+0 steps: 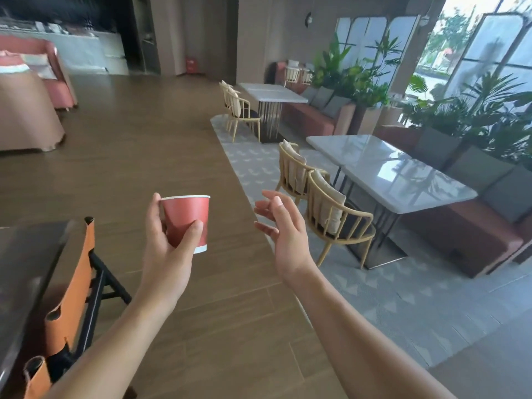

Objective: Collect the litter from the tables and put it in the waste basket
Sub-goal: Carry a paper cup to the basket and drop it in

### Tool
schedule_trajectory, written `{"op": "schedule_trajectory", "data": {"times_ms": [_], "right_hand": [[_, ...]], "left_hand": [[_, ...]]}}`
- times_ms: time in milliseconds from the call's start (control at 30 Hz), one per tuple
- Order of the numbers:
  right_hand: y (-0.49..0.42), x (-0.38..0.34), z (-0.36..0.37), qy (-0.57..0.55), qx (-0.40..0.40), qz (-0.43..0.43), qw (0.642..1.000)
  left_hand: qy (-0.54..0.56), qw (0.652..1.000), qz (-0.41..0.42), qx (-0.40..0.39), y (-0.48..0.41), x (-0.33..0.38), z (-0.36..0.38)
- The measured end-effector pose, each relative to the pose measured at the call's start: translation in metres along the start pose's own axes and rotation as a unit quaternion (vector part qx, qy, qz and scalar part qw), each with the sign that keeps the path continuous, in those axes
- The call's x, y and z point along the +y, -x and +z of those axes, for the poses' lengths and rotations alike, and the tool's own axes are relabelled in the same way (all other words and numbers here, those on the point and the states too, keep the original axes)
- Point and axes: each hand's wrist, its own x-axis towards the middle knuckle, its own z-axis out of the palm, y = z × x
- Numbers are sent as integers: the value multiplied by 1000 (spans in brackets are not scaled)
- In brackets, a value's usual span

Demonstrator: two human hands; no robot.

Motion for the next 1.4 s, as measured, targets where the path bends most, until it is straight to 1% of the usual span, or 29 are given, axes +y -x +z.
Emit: {"op": "schedule_trajectory", "data": {"times_ms": [267,367,533,733,933,1067,1233,1400], "right_hand": [[-127,58,49,2,-2,8,1000],[-194,89,69,-3,-12,9,1000],[-322,135,106,-22,-44,16,999],[-459,168,166,-43,-102,27,993],[-553,205,243,-47,-164,36,985],[-612,238,306,-53,-194,48,978],[-685,281,403,-60,-238,58,968],[-754,312,519,-71,-276,74,956]], "left_hand": [[-10,1000,5,11,-143,-52,-3],[-14,1000,4,24,-208,-79,-1],[-34,998,2,57,-324,-119,7],[-39,993,-10,113,-438,-148,6],[-50,981,-13,188,-529,-175,-32],[-65,974,-15,218,-596,-203,-67],[-67,965,-17,254,-690,-234,-125],[-76,957,-15,281,-780,-252,-192]]}}
